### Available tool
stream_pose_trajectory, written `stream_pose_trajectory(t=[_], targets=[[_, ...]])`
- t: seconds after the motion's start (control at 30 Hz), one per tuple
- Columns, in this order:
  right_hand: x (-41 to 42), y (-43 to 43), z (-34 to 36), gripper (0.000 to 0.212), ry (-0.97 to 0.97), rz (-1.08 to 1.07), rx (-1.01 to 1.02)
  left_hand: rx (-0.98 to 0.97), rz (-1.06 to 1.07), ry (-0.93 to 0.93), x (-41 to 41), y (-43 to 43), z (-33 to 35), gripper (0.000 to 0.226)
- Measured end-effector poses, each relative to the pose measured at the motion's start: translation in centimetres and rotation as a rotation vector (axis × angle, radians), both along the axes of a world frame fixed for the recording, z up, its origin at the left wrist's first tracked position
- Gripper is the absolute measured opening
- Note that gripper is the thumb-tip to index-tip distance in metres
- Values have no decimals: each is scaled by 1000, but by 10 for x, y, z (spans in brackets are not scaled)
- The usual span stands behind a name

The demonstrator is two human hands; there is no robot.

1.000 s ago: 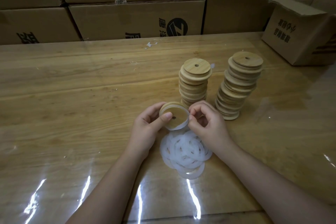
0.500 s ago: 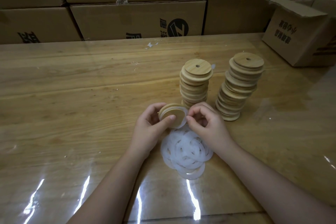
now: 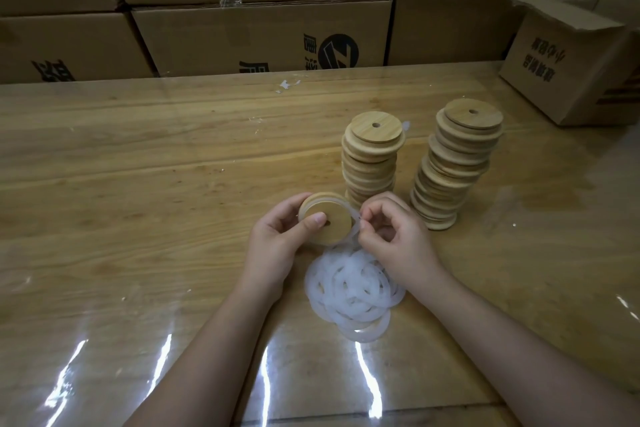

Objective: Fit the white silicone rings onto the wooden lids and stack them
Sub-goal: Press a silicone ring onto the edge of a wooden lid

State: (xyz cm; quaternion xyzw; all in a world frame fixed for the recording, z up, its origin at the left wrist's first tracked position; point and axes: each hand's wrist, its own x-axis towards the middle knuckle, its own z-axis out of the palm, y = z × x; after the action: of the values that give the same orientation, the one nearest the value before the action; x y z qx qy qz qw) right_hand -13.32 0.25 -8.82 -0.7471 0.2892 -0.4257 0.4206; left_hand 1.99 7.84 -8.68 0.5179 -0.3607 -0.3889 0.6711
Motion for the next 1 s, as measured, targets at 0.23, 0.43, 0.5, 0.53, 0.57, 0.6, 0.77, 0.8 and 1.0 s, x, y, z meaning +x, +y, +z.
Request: stream_pose_trajectory(t=[0.23,0.43,0.5,0.53,0.57,0.6,0.77,0.8,1.0], targets=[[0,-1,-2,16,3,47,10,-10,-15,-4,0,0,-1,28],[-1,-2,-2,17,-30,41,-3,-48,-50,-3,-2,0,2,26],[-2,-2,-2,20,-34,33,-13,-53,-41,-11,-2,-1,2,27],[-2,-2,-2,20,-38,28,-16,-57,-39,-20,-2,-1,3,27],[-2,-2,-1,17,-44,22,-16,-61,-41,-30,-2,-1,2,27],[-3,-3,-1,14,-49,16,-14,-66,-45,-35,-2,-1,2,27],[-5,-8,-2,18,-54,-22,43,-38,-17,-126,-5,-1,1,29],[-5,-9,-3,21,-57,-30,55,-28,-4,-179,-6,-1,1,29],[-5,-7,-1,29,-117,-18,84,-89,73,-405,-8,-1,4,41]])
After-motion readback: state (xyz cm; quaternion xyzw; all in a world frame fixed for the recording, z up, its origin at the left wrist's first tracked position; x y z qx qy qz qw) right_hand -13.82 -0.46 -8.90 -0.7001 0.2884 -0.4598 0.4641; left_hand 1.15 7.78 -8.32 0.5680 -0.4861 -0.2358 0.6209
